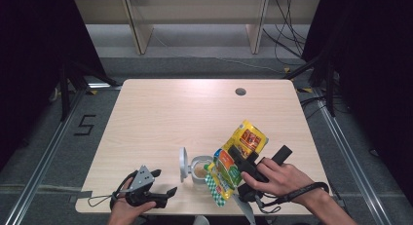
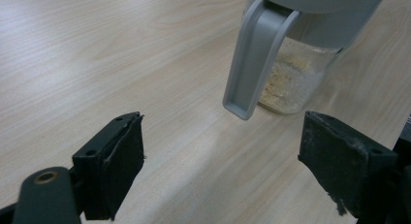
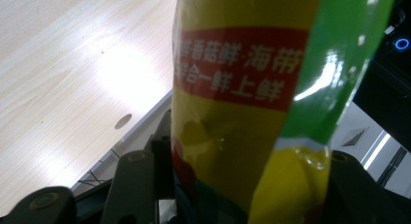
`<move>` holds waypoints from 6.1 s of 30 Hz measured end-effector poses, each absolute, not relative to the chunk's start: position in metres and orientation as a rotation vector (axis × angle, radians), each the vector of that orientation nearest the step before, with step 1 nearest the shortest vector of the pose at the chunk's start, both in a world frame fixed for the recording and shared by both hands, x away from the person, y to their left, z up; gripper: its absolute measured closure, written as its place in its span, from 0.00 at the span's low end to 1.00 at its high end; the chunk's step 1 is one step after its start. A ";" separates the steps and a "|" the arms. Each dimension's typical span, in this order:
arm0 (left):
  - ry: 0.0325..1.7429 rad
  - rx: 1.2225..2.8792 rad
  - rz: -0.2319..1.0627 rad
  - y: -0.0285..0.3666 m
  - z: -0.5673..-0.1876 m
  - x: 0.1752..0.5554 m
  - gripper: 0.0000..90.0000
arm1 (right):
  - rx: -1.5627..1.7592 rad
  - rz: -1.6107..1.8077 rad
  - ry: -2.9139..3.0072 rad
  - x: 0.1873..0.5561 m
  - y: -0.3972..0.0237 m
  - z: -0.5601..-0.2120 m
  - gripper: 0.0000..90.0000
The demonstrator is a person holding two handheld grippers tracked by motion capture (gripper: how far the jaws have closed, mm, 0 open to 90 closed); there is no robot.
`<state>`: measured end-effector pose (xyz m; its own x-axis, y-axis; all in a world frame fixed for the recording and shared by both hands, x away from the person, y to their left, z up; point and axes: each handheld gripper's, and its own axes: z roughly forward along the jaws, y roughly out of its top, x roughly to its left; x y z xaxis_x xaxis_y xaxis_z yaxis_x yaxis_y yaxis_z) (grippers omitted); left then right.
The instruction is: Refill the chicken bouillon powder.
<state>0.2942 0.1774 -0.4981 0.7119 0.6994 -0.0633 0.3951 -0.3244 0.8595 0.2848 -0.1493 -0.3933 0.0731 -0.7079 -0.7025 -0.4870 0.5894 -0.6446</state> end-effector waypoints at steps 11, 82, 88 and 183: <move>0.850 1.966 0.408 0.178 -0.499 0.295 0.17 | -1.022 -0.226 1.578 0.285 -0.153 -0.393 0.60; 0.869 1.947 0.394 0.178 -0.499 0.294 0.17 | -1.007 -0.174 1.571 0.280 -0.159 -0.390 0.62; 0.839 1.968 0.420 0.180 -0.498 0.296 0.17 | -0.985 -0.162 1.575 0.279 -0.161 -0.389 0.62; 0.846 1.984 0.409 0.180 -0.499 0.296 0.17 | -0.926 -0.098 1.593 0.266 -0.176 -0.396 0.64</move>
